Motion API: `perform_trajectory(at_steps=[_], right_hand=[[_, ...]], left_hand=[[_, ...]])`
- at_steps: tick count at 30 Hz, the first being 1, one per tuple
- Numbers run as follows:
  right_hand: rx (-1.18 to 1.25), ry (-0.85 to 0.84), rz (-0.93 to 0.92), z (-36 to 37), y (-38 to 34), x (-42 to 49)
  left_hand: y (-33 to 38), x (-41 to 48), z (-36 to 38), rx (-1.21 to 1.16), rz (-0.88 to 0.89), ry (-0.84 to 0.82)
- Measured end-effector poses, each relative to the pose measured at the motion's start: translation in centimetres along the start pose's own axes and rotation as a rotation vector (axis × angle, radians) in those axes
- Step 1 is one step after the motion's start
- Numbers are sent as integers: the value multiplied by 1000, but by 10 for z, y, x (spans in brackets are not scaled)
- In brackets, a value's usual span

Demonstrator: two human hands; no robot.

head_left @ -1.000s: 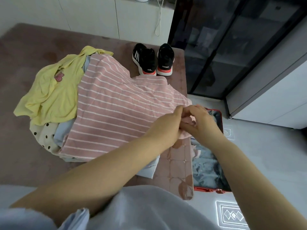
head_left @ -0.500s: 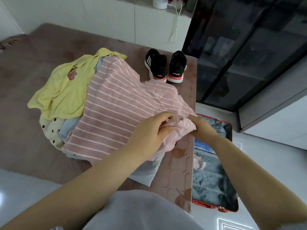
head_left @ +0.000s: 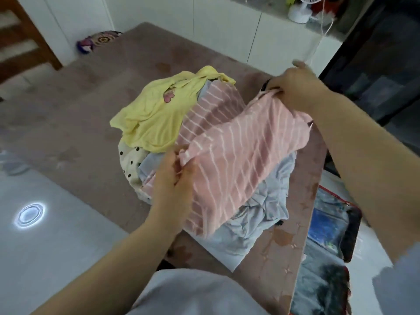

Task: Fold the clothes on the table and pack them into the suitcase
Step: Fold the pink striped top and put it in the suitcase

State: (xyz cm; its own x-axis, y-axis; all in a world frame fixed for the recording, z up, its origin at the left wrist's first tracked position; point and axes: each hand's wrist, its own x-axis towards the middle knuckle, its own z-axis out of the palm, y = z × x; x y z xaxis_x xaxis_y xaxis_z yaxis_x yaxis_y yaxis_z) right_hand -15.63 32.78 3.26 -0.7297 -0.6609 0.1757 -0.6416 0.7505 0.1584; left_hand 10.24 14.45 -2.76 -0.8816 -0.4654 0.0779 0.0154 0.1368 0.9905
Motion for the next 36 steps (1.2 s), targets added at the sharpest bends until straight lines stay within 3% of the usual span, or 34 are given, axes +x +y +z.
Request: perform_trajectory(at_steps=[3, 5, 8, 13, 15, 17, 19, 21, 23, 27, 32, 36], right_hand=[[-82, 37, -88, 5, -54, 61], [-119, 62, -86, 15, -82, 78], [-34, 43, 20, 35, -112, 84], [310, 129, 108, 67, -138, 38], [419, 183, 73, 79, -144, -5], [524, 126, -51, 91, -156, -59], [574, -28, -191, 104, -174, -112], [489, -148, -302, 117, -195, -150], [367, -168, -317, 132, -213, -169], [335, -19, -225, 145, -227, -172], [557, 106, -129, 130, -226, -178], [375, -62, -116, 135, -239, -192]], left_hand=[[-31, 8, -40, -53, -150, 189], [-56, 12, -61, -44, -294, 227], [-85, 15, -84, 67, -496, 191], [-96, 29, -107, 210, -510, 123], [-100, 32, -117, 440, -432, 33], [-103, 28, -126, 676, -236, 3], [-102, 25, -133, 858, 190, -49], [-105, 30, -140, 984, 690, -261], [-111, 42, -144, 1067, 900, -543], [-134, 62, -145, 1280, 950, -761], [-140, 85, -141, 1321, 953, -782], [-143, 91, -138, 1310, 1026, -746]])
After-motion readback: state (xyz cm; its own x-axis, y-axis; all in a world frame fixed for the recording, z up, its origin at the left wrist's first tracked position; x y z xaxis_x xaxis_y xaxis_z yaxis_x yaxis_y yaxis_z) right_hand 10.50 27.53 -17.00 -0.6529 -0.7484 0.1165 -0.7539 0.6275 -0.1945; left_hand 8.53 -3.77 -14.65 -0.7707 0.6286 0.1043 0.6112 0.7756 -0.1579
